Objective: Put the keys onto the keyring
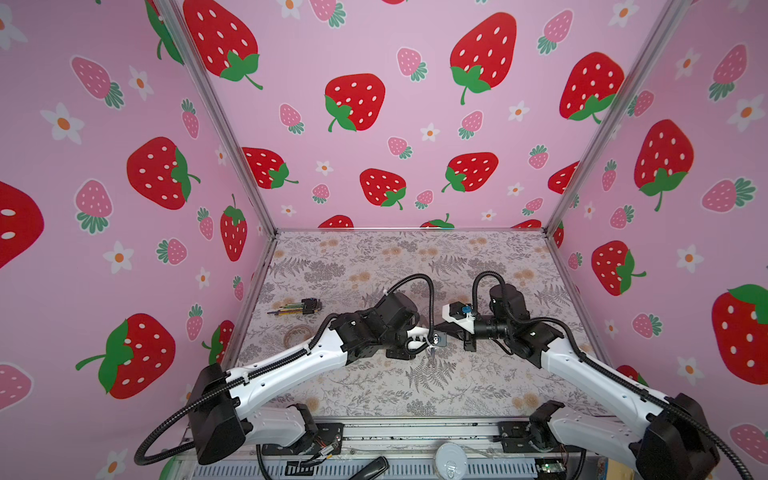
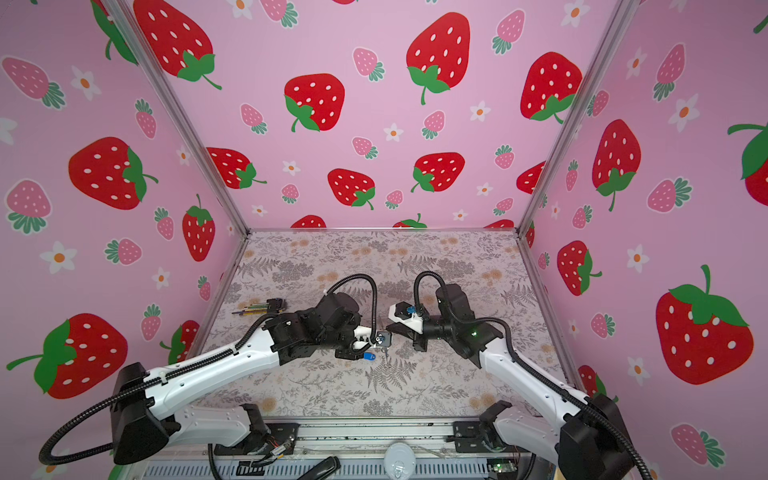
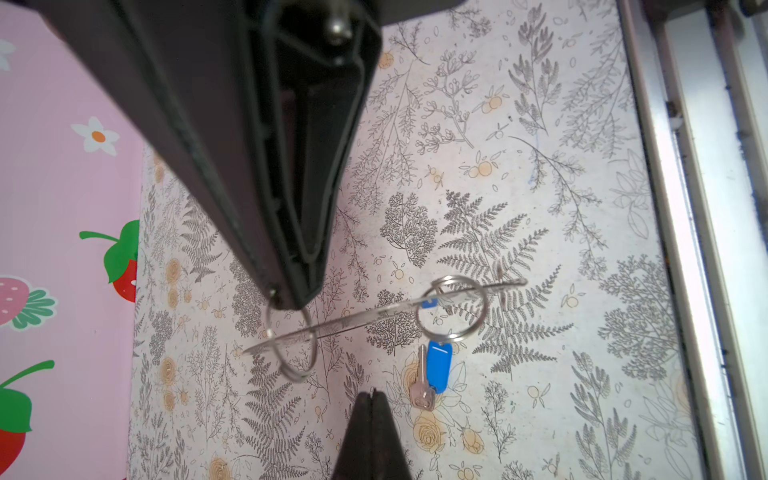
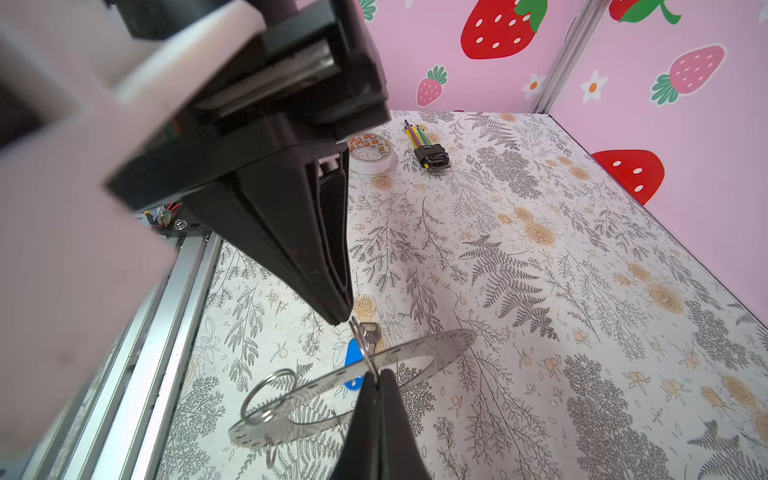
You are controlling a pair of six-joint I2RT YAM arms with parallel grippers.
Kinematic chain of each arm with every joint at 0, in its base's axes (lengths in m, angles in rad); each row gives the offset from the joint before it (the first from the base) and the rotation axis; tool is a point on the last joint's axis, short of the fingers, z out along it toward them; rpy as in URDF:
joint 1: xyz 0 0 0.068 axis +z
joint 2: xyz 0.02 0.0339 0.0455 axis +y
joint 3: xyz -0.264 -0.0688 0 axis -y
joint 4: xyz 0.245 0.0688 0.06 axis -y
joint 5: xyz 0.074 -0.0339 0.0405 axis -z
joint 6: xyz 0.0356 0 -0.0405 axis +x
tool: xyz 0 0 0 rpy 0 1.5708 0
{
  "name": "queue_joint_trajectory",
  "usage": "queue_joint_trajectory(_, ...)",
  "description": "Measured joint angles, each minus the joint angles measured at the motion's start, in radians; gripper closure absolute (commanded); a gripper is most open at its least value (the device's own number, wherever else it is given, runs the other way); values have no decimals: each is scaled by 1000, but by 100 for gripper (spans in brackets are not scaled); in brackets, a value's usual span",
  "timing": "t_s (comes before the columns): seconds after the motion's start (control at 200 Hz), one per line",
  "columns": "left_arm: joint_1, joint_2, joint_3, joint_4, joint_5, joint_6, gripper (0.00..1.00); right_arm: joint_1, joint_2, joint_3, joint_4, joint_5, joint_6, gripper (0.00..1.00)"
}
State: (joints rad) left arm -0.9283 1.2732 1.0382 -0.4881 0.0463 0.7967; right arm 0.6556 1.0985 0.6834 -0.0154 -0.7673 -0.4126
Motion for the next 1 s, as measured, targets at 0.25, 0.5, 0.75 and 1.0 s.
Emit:
queue_joint_trajectory(0.25,19,-109,-132,151,3,-74,84,-4,23,0,0,1,0,100)
queue_joint_trajectory(0.5,-13,-98,-154,250,4,-106,79,-4,28,0,-1,1,4,100)
queue_joint_trajectory(0.75,-26,-63,-154,296,6,-137,79,-4,28,0,-1,0,12,100)
queue_joint_trajectory(1.0,-26,-48,-154,309,-5,-158,83,-4,28,0,-1,0,16,100)
